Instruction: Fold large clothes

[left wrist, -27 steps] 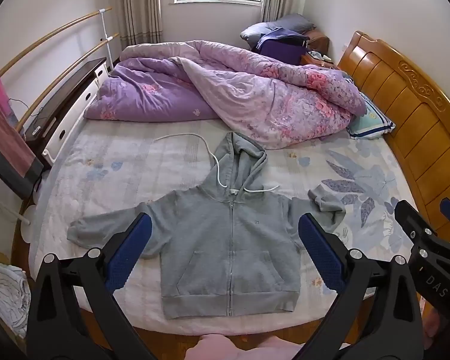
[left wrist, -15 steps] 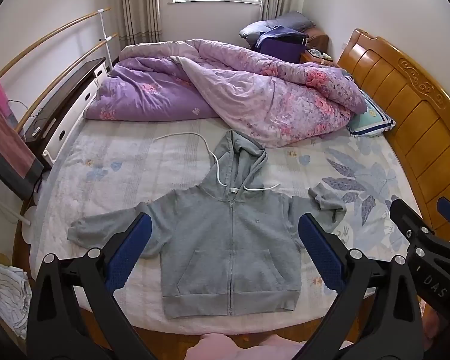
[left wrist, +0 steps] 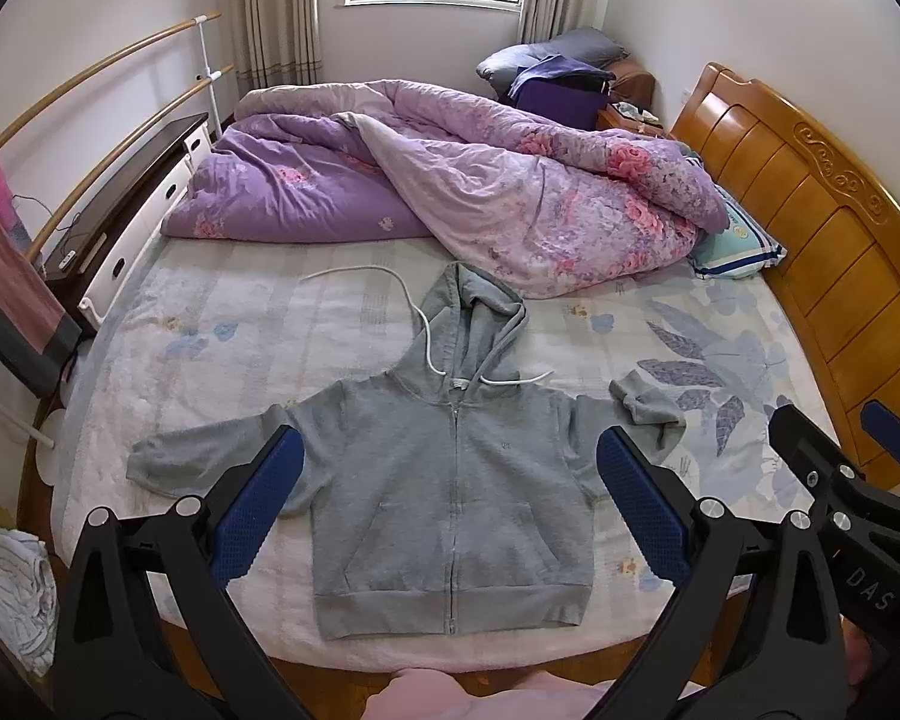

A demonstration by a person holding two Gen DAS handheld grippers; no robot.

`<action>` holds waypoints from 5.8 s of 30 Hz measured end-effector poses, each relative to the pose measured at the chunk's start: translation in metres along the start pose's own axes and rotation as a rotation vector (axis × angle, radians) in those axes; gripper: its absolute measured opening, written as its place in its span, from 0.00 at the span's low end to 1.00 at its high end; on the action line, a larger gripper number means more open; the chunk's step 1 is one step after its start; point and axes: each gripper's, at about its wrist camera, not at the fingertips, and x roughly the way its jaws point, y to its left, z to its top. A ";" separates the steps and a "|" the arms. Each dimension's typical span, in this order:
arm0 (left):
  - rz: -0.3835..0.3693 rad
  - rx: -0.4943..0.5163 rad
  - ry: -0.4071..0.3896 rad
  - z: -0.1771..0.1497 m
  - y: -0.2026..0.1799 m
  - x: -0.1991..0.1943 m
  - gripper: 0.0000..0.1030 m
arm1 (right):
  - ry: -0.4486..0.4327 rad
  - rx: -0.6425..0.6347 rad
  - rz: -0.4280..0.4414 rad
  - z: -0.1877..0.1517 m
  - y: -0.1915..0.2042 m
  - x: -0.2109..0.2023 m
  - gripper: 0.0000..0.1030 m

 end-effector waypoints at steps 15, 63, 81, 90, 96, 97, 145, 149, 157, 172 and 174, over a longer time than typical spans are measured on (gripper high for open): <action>0.022 0.010 -0.002 0.004 -0.002 -0.004 0.95 | 0.006 0.011 0.006 -0.005 -0.004 0.001 0.93; 0.049 -0.008 0.013 -0.005 -0.019 -0.003 0.95 | 0.000 -0.028 0.045 -0.008 -0.008 -0.005 0.93; 0.141 -0.118 0.035 -0.028 -0.029 -0.015 0.95 | 0.030 -0.125 0.209 -0.006 -0.025 0.004 0.93; 0.233 -0.274 0.076 -0.059 0.004 -0.029 0.95 | 0.098 -0.213 0.413 -0.016 0.005 0.017 0.93; 0.277 -0.371 0.097 -0.077 0.049 -0.038 0.95 | 0.118 -0.293 0.507 -0.021 0.051 0.019 0.93; 0.277 -0.381 0.097 -0.078 0.055 -0.038 0.95 | 0.114 -0.301 0.513 -0.022 0.059 0.019 0.93; 0.066 -0.936 0.401 -0.195 0.569 0.311 0.94 | 0.560 -0.296 0.179 -0.135 0.468 0.299 0.93; 0.111 -0.974 0.424 -0.213 0.594 0.345 0.68 | 0.608 -0.316 0.182 -0.147 0.475 0.314 0.93; 0.116 -1.003 0.359 -0.217 0.620 0.362 0.24 | 0.671 -0.363 0.157 -0.166 0.470 0.326 0.93; 0.300 -0.673 0.138 -0.112 0.548 0.245 0.17 | 0.594 -0.245 0.126 -0.115 0.408 0.318 0.92; 0.339 -0.636 0.093 -0.092 0.530 0.224 0.17 | 0.590 -0.210 0.130 -0.109 0.389 0.317 0.88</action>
